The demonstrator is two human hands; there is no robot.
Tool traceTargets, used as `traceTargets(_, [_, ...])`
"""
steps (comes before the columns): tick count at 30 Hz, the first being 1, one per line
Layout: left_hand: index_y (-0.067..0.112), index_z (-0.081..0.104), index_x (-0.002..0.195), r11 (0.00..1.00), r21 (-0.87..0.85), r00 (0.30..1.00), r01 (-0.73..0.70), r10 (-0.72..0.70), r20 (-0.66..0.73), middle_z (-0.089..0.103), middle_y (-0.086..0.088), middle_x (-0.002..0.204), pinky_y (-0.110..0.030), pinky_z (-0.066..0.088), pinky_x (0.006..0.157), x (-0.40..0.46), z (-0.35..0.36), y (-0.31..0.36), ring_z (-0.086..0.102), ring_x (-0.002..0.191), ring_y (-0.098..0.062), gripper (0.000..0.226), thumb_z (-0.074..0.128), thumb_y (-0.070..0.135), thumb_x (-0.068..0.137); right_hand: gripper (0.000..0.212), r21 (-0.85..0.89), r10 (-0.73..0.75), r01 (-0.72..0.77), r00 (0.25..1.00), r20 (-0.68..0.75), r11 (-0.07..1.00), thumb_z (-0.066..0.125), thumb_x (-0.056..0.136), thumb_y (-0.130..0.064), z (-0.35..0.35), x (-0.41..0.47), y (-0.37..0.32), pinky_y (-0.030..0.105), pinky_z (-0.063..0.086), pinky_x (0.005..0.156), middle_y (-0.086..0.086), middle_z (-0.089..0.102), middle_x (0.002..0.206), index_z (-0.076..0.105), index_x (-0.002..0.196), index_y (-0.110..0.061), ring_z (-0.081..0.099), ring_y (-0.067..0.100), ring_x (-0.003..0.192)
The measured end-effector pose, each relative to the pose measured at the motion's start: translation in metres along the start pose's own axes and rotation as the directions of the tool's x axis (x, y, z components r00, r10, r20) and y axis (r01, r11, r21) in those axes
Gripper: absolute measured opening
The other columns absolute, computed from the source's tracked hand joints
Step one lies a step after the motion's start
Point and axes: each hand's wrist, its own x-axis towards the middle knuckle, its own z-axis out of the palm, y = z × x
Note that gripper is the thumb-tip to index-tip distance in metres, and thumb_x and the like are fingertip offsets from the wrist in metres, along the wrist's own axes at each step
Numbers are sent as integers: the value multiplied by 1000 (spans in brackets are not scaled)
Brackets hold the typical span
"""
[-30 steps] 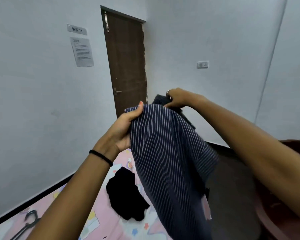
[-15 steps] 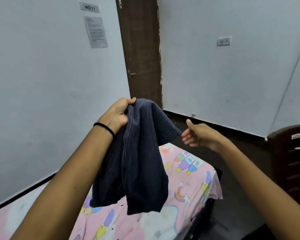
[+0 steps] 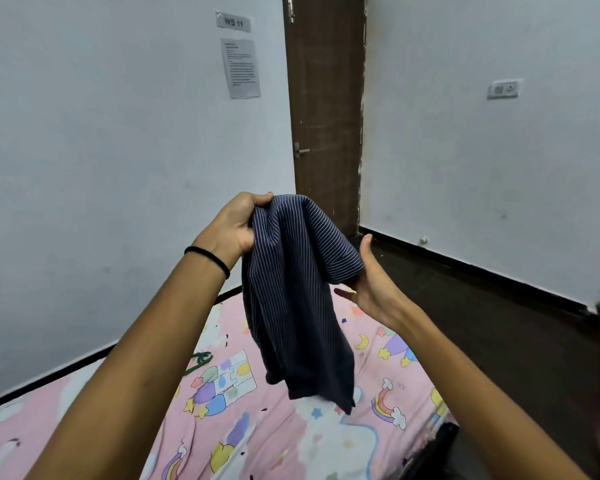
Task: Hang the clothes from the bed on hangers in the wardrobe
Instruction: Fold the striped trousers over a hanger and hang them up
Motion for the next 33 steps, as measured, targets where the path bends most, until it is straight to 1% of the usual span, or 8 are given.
traceTargets(3, [-3, 58, 91, 1000, -10, 1000, -10, 10, -1, 66, -13, 69, -34, 59, 55, -2, 2, 2, 67, 56, -23, 26, 40, 14, 101, 76, 56, -36, 35, 999, 17, 998, 11, 89, -71, -1, 3, -3, 33, 46, 94, 2, 64, 127, 51, 135, -26, 58, 16, 116])
traceTargets(9, [-6, 58, 91, 1000, -11, 1000, 3, -3, 27, 66, -15, 69, -35, 59, 61, 1, 10, 2, 66, 57, -24, 27, 49, 19, 97, 77, 170, -63, 51, 996, 70, 984, 26, 82, -75, -8, 0, 1, 49, 35, 109, 5, 63, 129, 57, 131, -25, 53, 24, 120])
traceTargets(13, [-5, 63, 90, 999, 39, 996, 12, -16, 89, 67, -14, 73, -35, 57, 74, 1, 13, 2, 66, 64, -25, 33, 62, 28, 89, 47, 277, -145, 148, 989, -29, 949, 56, 88, -41, -11, -3, -5, 45, 34, 113, 12, 62, 129, 62, 124, -12, 51, 30, 126])
traceTargets(17, [5, 67, 88, 998, 44, 986, -34, 26, 167, 68, -8, 83, -32, 55, 80, 0, 14, -6, 66, 74, -22, 28, 66, 33, 86, 27, 292, -158, 188, 980, -123, 938, 55, 91, -23, -14, -9, -18, 38, 51, 86, 10, 71, 107, 68, 109, -8, 67, 23, 95])
traceTargets(23, [8, 67, 86, 999, 22, 986, -38, 34, 161, 68, -6, 85, -32, 56, 77, 1, 17, -9, 66, 76, -19, 18, 64, 26, 89, 33, 238, -31, 72, 985, -172, 969, 51, 96, -40, -19, -9, -42, 32, 48, 65, 2, 73, 81, 69, 96, -13, 69, 14, 66])
traceTargets(27, [8, 67, 82, 1000, 15, 991, -21, 19, 131, 69, -6, 81, -32, 56, 75, 2, 17, -12, 66, 73, -19, 16, 63, 22, 89, 45, 184, 121, -96, 984, -131, 978, 47, 95, -51, -21, -17, -55, 29, 50, 57, 4, 73, 78, 71, 86, -14, 69, 17, 64])
traceTargets(31, [6, 66, 81, 1000, 28, 992, 11, -15, 123, 69, -7, 77, -29, 58, 67, 4, 19, -13, 67, 67, -19, 16, 62, 19, 90, 13, 189, 126, -94, 979, -163, 978, 58, 92, -10, -16, -21, -65, 28, 58, 55, 10, 73, 77, 68, 88, -3, 70, 18, 63])
traceTargets(33, [5, 65, 78, 995, 77, 993, 56, -63, 95, 69, -8, 72, -28, 58, 62, 7, 21, -11, 67, 61, -19, 18, 59, 15, 91, 11, 199, 106, -61, 968, -227, 978, 54, 88, 7, -16, -18, -68, 31, 60, 59, 15, 72, 80, 64, 93, 4, 71, 22, 67])
